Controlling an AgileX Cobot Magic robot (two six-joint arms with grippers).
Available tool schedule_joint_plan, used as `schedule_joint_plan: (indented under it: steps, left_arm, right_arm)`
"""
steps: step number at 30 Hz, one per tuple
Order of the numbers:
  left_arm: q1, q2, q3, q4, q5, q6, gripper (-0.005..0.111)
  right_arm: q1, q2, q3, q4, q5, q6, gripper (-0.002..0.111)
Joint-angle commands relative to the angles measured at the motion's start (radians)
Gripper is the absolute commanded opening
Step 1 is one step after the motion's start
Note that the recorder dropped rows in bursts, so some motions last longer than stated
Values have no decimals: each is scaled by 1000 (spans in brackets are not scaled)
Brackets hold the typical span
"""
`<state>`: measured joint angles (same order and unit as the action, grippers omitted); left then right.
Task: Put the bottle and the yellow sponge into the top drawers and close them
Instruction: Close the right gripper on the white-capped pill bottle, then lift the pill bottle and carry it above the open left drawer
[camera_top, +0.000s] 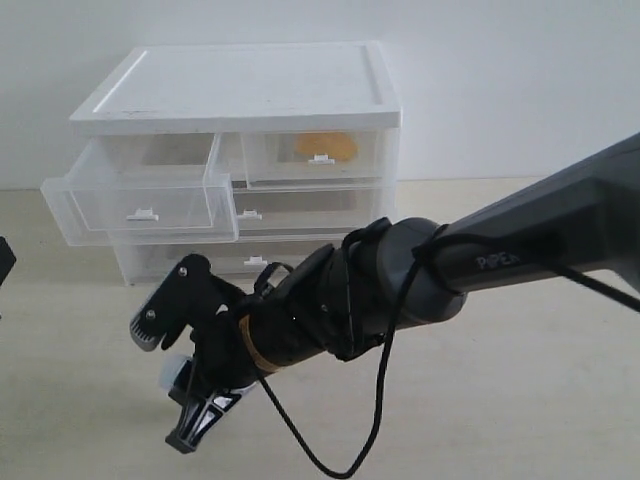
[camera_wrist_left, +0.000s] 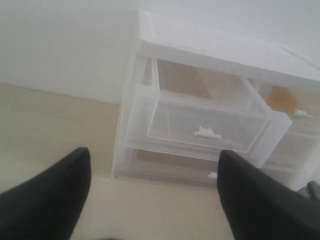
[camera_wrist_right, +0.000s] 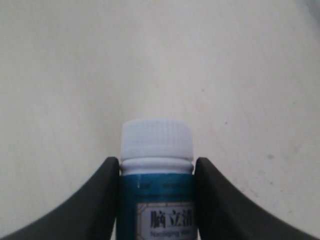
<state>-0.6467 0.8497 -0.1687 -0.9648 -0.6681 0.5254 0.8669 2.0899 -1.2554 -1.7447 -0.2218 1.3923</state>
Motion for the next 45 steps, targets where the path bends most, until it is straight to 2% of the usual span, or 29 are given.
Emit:
schedule_joint_plan:
  steps: [1,13,18,22,34,45]
  left_arm:
    - [-2,-6,5,-21,-20,16,66]
    - [-2,-6,5,-21,-28,13,66]
    - [-2,-6,5,-21,-30,13,66]
    - [-2,-6,5,-21,-30,13,66]
    - [-2,-6,5,-21,-30,13,66]
    - [-2,-6,5,-21,-30,13,66]
  right_arm:
    - [2,-83,-1,0,-19,11,0]
    - [2,-241,-37,0,15,8,0]
    - [2,-252,-181,0,15,48,0]
    - [0,-252,-305,0,89,49,0]
    - [-76,-102,-481,0,65,169,0]
    - [-116,-24,-494,0,10,201,0]
